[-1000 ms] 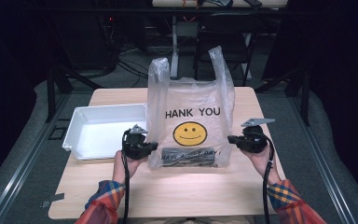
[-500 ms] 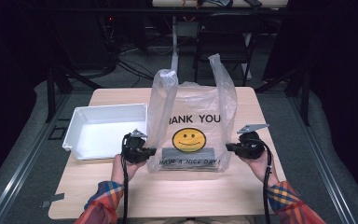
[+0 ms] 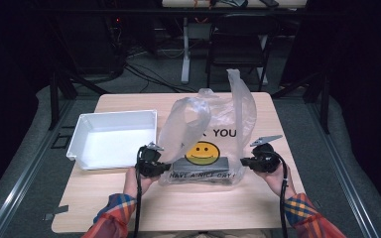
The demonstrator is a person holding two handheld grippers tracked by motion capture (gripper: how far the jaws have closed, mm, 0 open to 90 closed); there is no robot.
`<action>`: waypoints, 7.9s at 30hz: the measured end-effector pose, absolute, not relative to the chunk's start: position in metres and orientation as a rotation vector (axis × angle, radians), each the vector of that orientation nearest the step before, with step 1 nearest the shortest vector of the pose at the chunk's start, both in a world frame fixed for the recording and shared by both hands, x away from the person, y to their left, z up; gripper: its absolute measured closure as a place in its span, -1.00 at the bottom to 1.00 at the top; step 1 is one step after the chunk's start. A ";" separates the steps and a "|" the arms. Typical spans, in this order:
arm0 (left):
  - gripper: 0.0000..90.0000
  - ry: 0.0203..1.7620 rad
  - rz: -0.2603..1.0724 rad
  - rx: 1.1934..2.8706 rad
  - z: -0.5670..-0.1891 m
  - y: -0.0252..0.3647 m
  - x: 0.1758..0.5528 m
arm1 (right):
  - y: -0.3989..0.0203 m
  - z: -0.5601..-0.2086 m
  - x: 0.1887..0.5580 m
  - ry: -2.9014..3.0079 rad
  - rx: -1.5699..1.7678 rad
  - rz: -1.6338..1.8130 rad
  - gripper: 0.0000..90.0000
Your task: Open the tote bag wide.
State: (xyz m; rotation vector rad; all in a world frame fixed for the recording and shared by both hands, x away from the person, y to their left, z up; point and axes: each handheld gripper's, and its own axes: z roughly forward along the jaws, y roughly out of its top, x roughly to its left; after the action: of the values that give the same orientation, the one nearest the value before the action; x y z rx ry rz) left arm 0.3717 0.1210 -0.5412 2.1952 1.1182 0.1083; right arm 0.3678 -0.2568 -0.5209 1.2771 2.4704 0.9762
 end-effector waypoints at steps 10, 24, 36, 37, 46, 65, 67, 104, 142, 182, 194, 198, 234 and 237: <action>0.98 1.145 0.096 2.214 -0.544 0.118 0.373 | -0.266 -0.512 0.363 2.457 1.290 1.027 0.97; 0.98 1.170 -0.024 2.225 -0.557 0.117 0.375 | -0.259 -0.531 0.368 2.508 1.310 0.923 1.00; 0.95 1.192 -0.038 2.207 -0.558 0.118 0.376 | -0.264 -0.513 0.365 2.429 1.213 1.025 0.33; 0.94 1.180 -0.045 2.226 -0.558 0.118 0.376 | -0.264 -0.507 0.364 2.400 1.188 1.061 0.33; 0.61 1.141 -0.002 2.241 -0.546 0.121 0.367 | -0.248 -0.502 0.382 2.329 1.187 1.079 0.59; -0.17 0.851 0.533 2.196 -0.484 0.081 0.315 | -0.248 -0.491 0.369 2.316 1.193 1.136 1.00; 0.09 0.872 0.548 2.141 -0.483 0.083 0.321 | -0.249 -0.491 0.367 2.319 1.195 1.133 1.00; 0.99 1.154 0.214 2.025 -0.519 0.120 0.388 | -0.285 -0.511 0.367 2.358 1.397 1.021 1.00; 0.98 1.191 0.079 2.151 -0.532 0.142 0.377 | -0.298 -0.495 0.362 2.390 1.284 0.942 -0.06; 0.94 0.980 0.340 2.133 -0.500 0.128 0.346 | -0.255 -0.535 0.366 2.536 1.160 0.838 1.00; 0.95 1.022 0.266 2.262 -0.530 0.137 0.358 | -0.271 -0.525 0.367 2.535 1.189 0.882 0.63; 0.94 1.017 0.245 2.311 -0.535 0.136 0.360 | -0.277 -0.511 0.363 2.583 1.154 0.954 0.24; 0.82 1.024 0.139 2.332 -0.542 0.142 0.360 | -0.250 -0.527 0.366 2.548 1.221 0.899 1.00; 0.83 1.017 0.125 2.336 -0.543 0.139 0.360 | -0.255 -0.533 0.367 2.551 1.226 0.831 1.00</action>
State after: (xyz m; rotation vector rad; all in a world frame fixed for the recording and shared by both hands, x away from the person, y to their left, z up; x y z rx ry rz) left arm 0.3600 0.1394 -0.5429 2.3358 1.0171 0.1251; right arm 0.3667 -0.2550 -0.5326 1.2256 2.5513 0.8307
